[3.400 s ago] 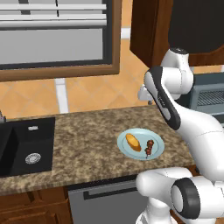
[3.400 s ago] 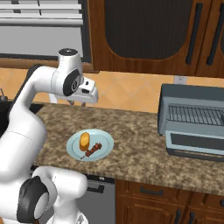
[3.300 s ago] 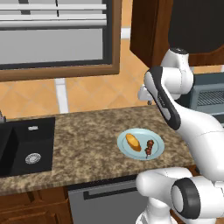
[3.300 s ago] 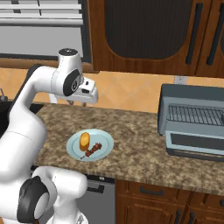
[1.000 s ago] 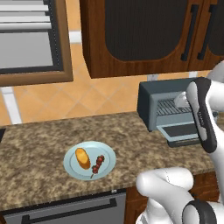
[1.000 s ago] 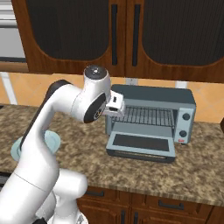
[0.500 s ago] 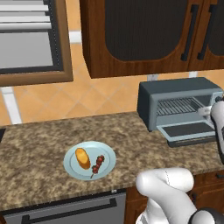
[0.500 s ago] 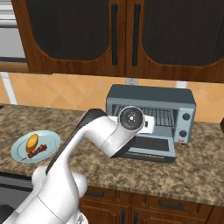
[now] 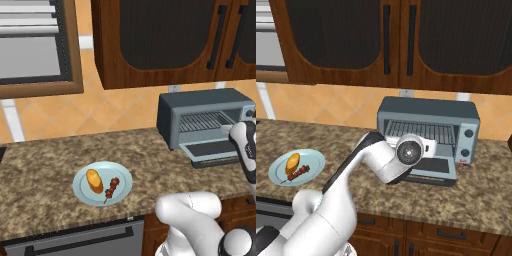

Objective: Pick up the kebab skewer and baguette bread, and place them inside the toaster oven. Close the toaster oven door and start by setting the timer.

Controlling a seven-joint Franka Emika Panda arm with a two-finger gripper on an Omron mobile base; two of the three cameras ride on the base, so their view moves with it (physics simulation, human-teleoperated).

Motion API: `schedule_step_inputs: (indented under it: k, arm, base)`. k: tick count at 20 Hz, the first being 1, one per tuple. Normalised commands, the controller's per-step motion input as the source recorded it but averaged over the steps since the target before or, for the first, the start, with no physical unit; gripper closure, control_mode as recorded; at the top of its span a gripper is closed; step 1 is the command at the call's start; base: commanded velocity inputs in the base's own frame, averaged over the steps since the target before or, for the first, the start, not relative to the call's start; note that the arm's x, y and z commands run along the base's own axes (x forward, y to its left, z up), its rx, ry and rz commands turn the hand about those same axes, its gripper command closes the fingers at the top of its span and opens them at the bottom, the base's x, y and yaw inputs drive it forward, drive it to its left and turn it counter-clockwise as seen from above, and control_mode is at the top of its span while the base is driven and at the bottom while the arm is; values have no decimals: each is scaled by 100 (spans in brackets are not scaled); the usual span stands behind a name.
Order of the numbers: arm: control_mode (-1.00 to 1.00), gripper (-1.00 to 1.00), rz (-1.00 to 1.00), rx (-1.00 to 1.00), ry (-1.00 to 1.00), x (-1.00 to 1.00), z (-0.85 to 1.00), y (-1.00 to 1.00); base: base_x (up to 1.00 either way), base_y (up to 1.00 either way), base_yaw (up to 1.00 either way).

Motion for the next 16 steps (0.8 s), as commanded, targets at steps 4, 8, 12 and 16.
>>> schedule_step_inputs:
  k: [4,8,12,16]
  arm:
    - [-100,-100,-5,0,-1,18,-14,-26]
    - [-100,-100,0,0,-10,35,-14,-5]
    - [-100,-100,0,0,-6,56,-10,-16]
    - [-100,-100,0,0,0,55,-29,-40]
  base:
    - [0,0,0]
    - [0,0,0]
    - [0,0,0]
    - [0,0,0]
